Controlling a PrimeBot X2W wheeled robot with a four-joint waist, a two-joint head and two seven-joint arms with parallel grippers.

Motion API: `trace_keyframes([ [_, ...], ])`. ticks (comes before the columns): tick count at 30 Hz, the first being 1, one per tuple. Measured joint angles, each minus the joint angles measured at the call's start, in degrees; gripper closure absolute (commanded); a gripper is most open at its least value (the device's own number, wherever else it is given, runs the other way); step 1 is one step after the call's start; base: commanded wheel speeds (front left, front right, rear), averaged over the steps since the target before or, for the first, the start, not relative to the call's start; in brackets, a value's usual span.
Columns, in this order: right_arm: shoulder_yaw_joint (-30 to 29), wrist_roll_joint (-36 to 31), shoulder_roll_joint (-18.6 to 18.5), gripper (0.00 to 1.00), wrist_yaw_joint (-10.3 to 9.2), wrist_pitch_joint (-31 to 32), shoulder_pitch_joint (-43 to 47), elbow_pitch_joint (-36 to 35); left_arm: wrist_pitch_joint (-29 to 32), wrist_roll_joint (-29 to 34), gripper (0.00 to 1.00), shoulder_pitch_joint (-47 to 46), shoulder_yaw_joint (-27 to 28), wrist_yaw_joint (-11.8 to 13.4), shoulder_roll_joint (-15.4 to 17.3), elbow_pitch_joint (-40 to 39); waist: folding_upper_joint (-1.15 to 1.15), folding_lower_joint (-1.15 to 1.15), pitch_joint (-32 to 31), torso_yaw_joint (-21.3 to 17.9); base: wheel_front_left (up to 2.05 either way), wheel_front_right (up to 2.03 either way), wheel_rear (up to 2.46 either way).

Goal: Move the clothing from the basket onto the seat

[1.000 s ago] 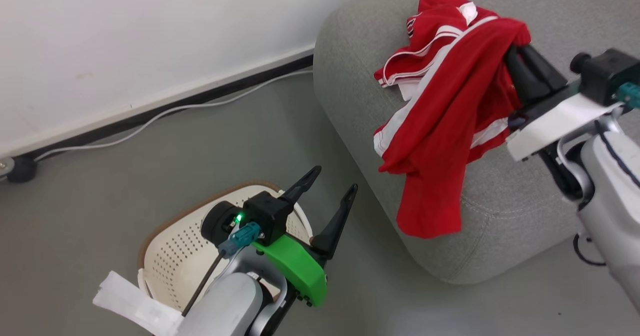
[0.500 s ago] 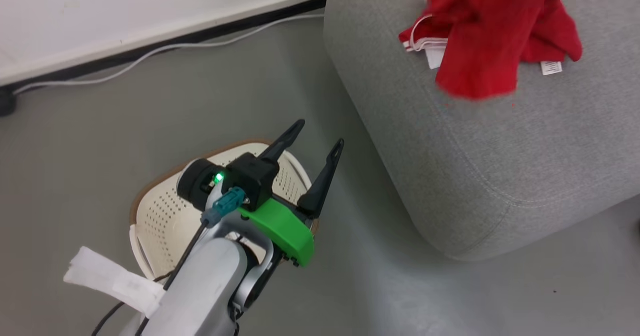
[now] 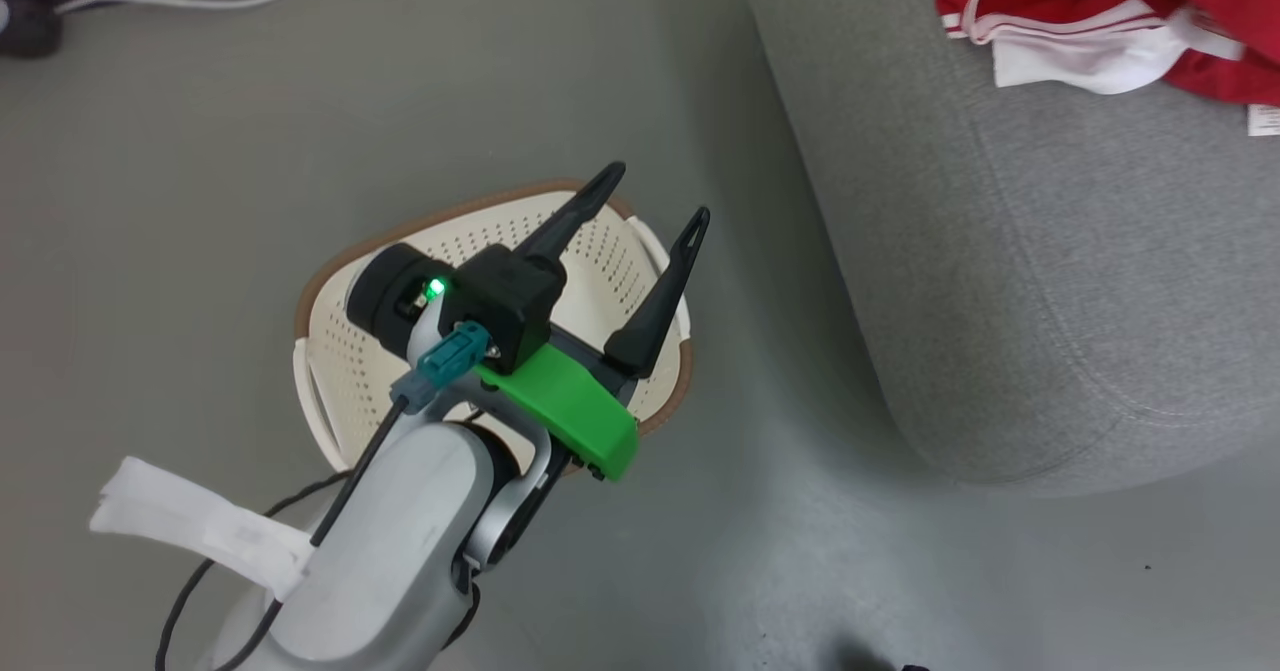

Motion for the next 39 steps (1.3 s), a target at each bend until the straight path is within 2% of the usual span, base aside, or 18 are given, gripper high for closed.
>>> trace_keyframes([
  [7,-0.4,-0.6,-2.1,1.0,-1.24,0.9,-1.5,3.2,1.0,1.2,0.0,-2.4,0.4,0.0,0.5,-1.7,0.0,0.0,4.3,2.5,0.0,0.0,0.0],
  [10,-0.7,-0.6,-1.8,1.0,-1.75,0.9,-1.3,5.6,1.6,2.1,0.0,-2.9,0.5,0.0,1.0,-2.3,0.0,0.0,6.1,3.3,0.0,0.0,0.0],
  [17,-2.0,0.6,1.8,1.0,-4.74,-0.5,5.7,12.7,3.0,3.0,0.0,-3.6,0.3,0.0,1.8,-3.3,0.0,0.0,10.2,4.5,0.0,0.0,0.0],
  [24,-0.5,1.2,8.6,1.0,-4.85,-3.1,11.7,18.8,3.5,3.3,0.0,-4.4,0.3,0.0,2.6,-3.4,0.0,0.0,13.5,4.8,0.0,0.0,0.0],
  [32,1.5,1.3,11.4,1.0,-4.6,-5.4,13.7,22.2,3.2,3.3,0.0,-4.4,0.4,-0.3,2.8,-2.6,0.0,0.0,14.0,4.4,0.0,0.0,0.0],
  [33,1.7,1.3,12.0,0.96,-4.58,-5.9,13.9,22.5,3.2,3.3,0.0,-4.4,0.4,-0.4,2.9,-2.4,0.0,0.0,13.8,4.3,0.0,0.0,0.0],
  [34,1.9,1.3,12.5,0.78,-4.47,-6.4,13.9,22.7,3.1,3.3,0.0,-4.4,0.5,-0.4,2.9,-2.3,0.0,0.0,13.7,4.2,0.0,0.0,0.0],
  [35,2.0,1.3,12.9,0.78,-4.15,-7.1,13.9,22.9,2.9,3.3,0.0,-4.4,0.6,-0.4,3.0,-2.3,0.0,-0.01,13.5,4.1,0.0,0.0,0.0],
  [36,2.1,1.3,13.1,0.53,-3.98,-7.6,13.9,23.0,2.9,3.3,0.0,-4.4,0.6,-0.4,3.0,-2.2,0.0,-0.01,13.4,4.0,0.0,0.0,0.0],
  [37,2.2,1.3,13.3,0.24,-3.68,-8.3,13.9,23.1,2.9,3.3,0.0,-4.4,0.8,-0.4,3.1,-2.1,0.0,-0.01,13.2,3.9,0.0,0.0,0.0],
  [38,2.4,1.2,13.5,0.0,-3.54,-9.1,13.9,23.2,2.6,3.3,0.0,-4.4,0.9,-0.4,3.2,-1.8,0.0,0.0,13.0,3.8,0.0,0.0,0.0],
  [39,2.5,1.2,13.6,0.0,-3.34,-9.9,13.9,23.2,2.3,3.3,0.0,-4.4,1.1,-0.4,3.3,-1.6,0.0,-0.01,12.9,3.7,0.0,0.0,0.0],
])
